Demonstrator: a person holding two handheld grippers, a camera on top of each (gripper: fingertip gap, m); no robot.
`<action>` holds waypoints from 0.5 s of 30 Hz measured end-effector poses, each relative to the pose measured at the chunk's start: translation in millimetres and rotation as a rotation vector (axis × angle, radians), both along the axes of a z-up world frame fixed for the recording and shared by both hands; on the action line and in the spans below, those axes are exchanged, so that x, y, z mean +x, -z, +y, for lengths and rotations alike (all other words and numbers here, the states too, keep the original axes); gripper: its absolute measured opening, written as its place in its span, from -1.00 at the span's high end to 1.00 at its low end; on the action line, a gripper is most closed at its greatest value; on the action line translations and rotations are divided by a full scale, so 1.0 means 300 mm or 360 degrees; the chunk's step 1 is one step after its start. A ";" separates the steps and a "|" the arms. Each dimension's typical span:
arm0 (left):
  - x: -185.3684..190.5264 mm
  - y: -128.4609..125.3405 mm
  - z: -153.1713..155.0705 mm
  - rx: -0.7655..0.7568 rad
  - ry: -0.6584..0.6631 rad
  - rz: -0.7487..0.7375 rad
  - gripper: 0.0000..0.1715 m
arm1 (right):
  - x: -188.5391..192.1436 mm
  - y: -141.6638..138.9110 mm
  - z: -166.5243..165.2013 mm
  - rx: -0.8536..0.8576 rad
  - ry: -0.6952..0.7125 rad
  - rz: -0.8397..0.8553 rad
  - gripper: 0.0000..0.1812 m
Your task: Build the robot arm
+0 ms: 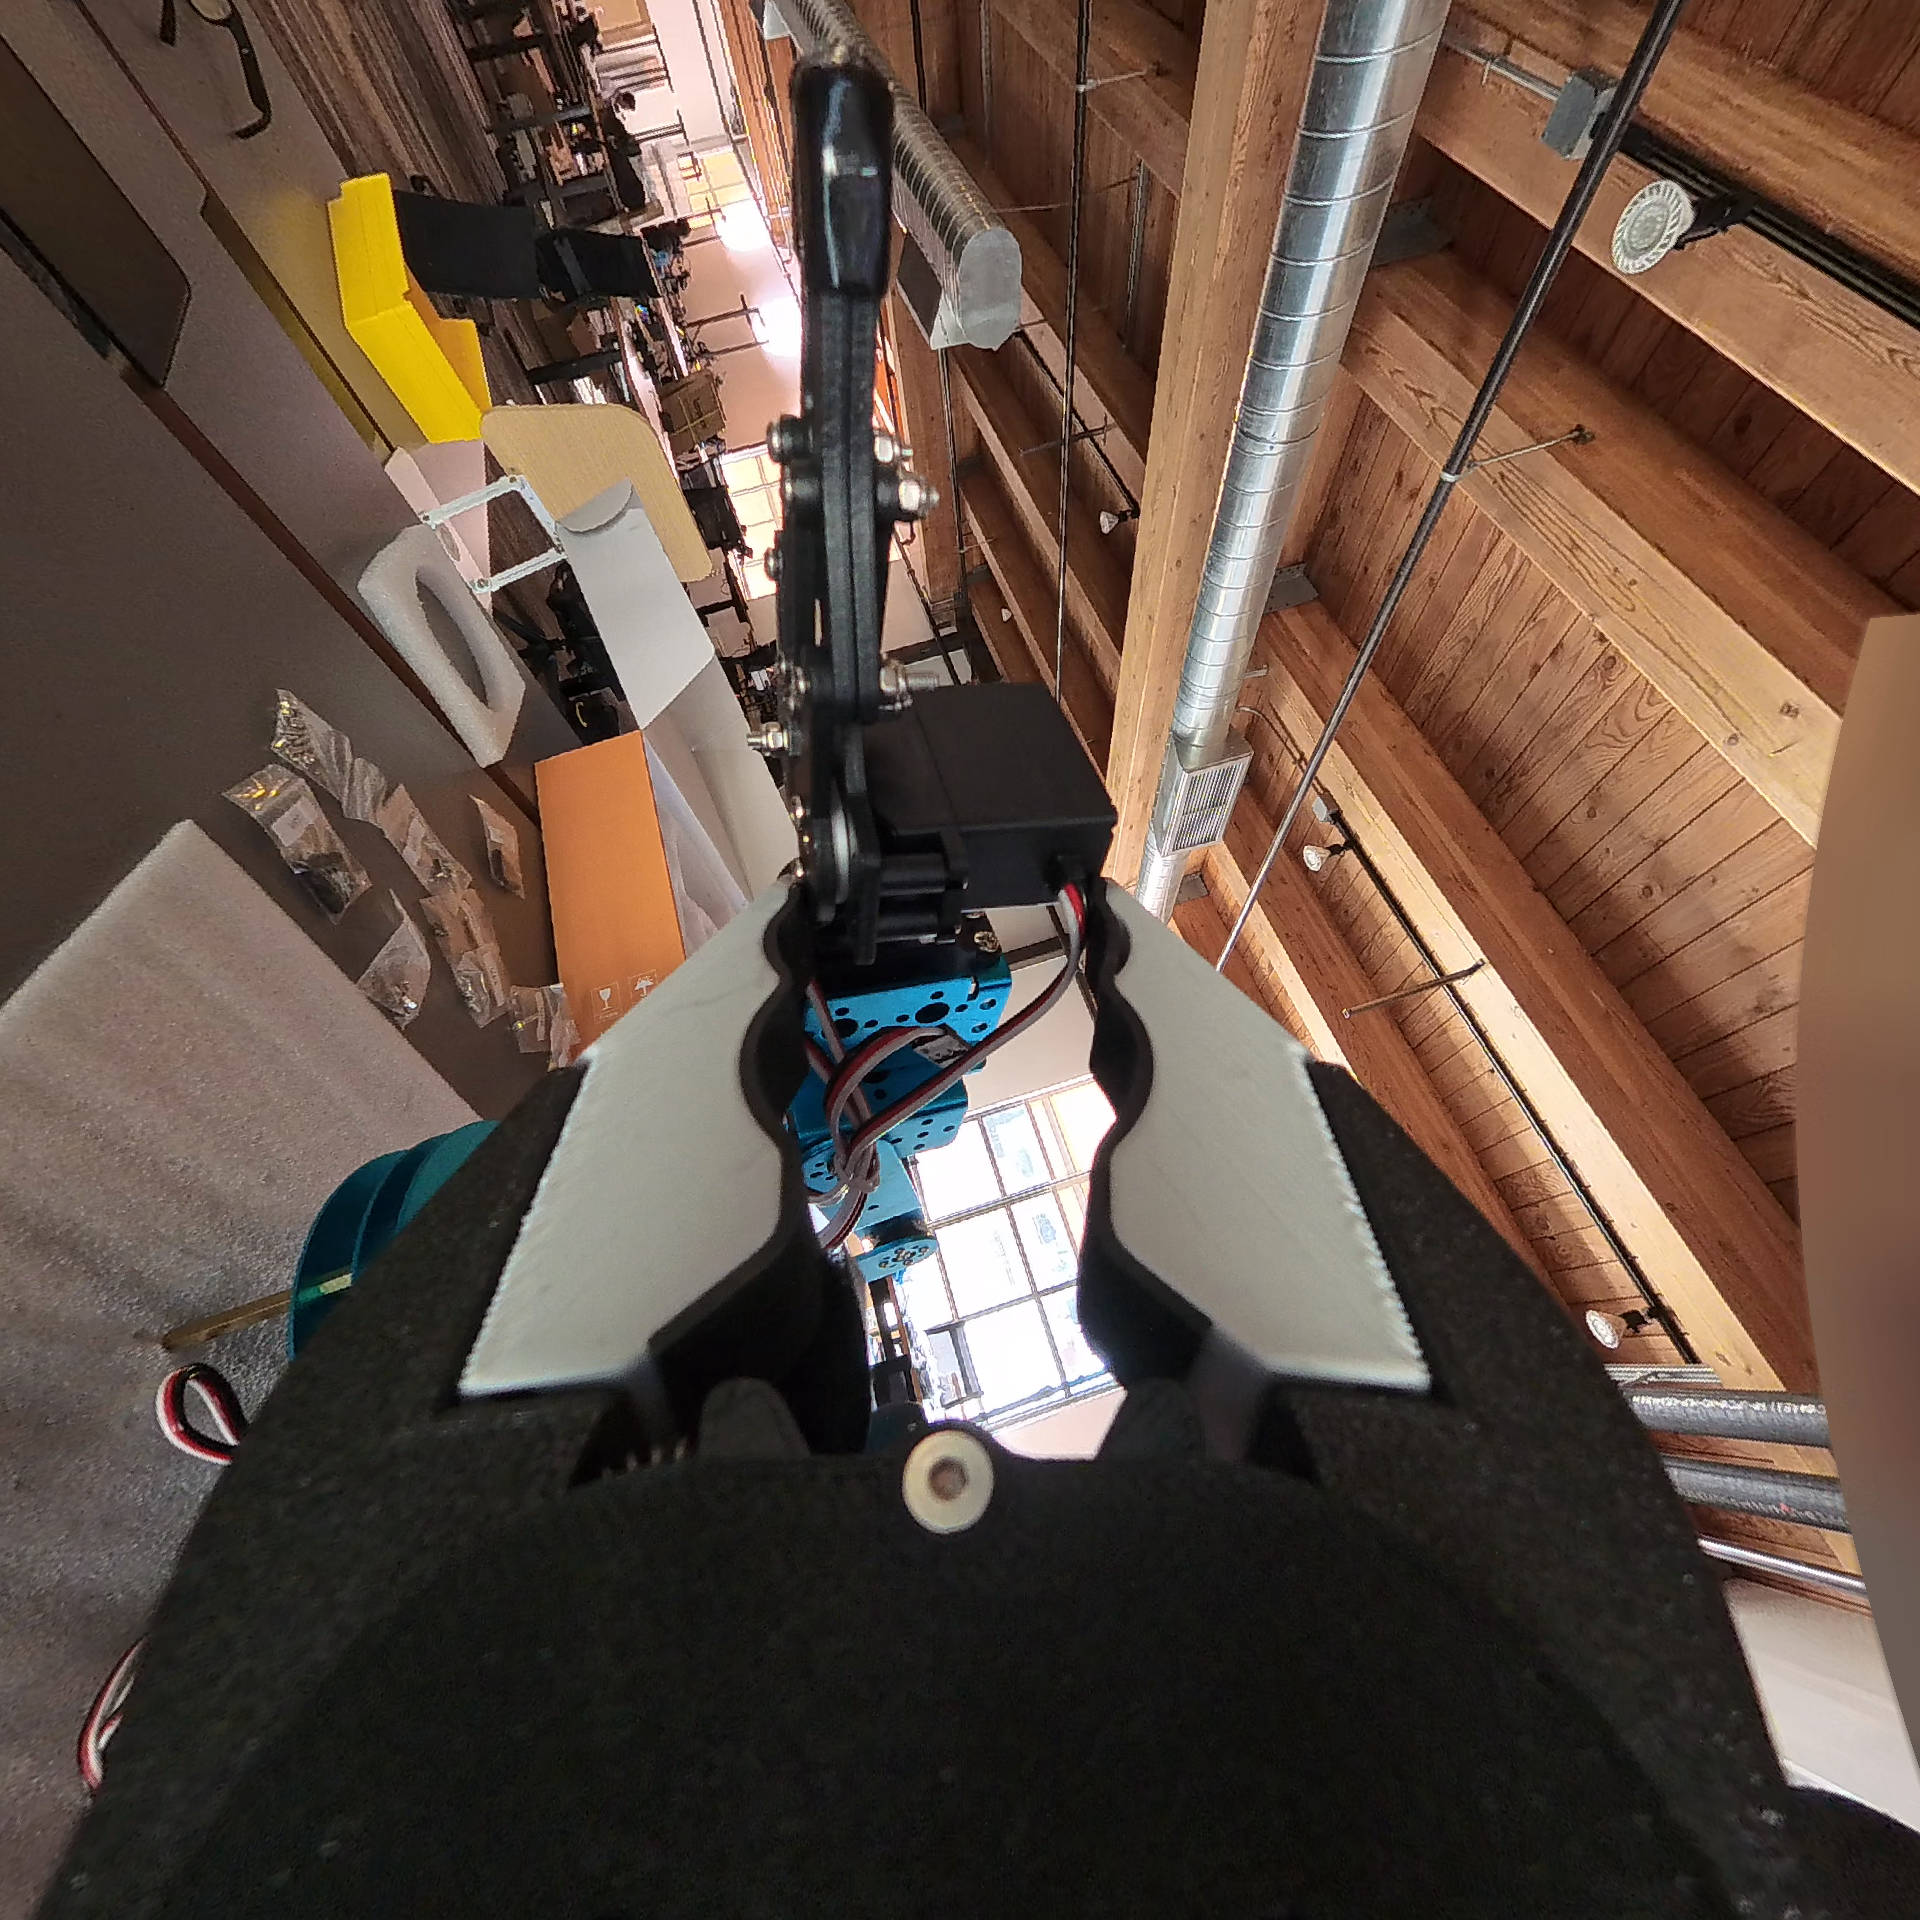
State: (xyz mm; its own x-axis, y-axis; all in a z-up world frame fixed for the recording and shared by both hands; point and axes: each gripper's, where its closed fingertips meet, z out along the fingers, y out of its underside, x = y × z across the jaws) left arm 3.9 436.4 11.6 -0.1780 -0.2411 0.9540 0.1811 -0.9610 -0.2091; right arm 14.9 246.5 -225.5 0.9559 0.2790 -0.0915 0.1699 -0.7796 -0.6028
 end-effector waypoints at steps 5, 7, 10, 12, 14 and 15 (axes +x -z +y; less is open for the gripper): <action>0.000 0.000 0.000 -0.0002 -0.0004 -0.0003 0.39 | 0.010 -0.011 0.001 0.0019 0.0026 -0.0014 0.93; -0.001 0.000 0.000 -0.0003 -0.0005 -0.0004 0.39 | 0.015 -0.005 0.005 0.0008 0.0036 -0.0013 0.93; -0.003 0.000 -0.001 -0.0005 -0.0005 -0.0004 0.39 | 0.018 0.006 0.010 -0.0012 0.0020 -0.0038 0.92; -0.004 0.000 -0.001 -0.0004 -0.0004 -0.0004 0.39 | 0.017 0.008 0.012 -0.0021 0.0007 -0.0043 0.92; -0.004 -0.001 -0.002 -0.0004 -0.0004 -0.0003 0.39 | 0.016 0.010 0.011 -0.0039 -0.0001 -0.0042 0.92; -0.004 -0.001 -0.003 -0.0003 -0.0005 -0.0003 0.39 | 0.016 0.010 0.012 -0.0046 -0.0014 -0.0065 0.92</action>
State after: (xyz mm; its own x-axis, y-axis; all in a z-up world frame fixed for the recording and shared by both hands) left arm 2.7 435.7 11.8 -0.1792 -0.2400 0.9541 0.1843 -0.9608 -0.2070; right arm 19.7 250.0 -228.6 0.9566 0.2852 -0.0607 0.2007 -0.7950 -0.5724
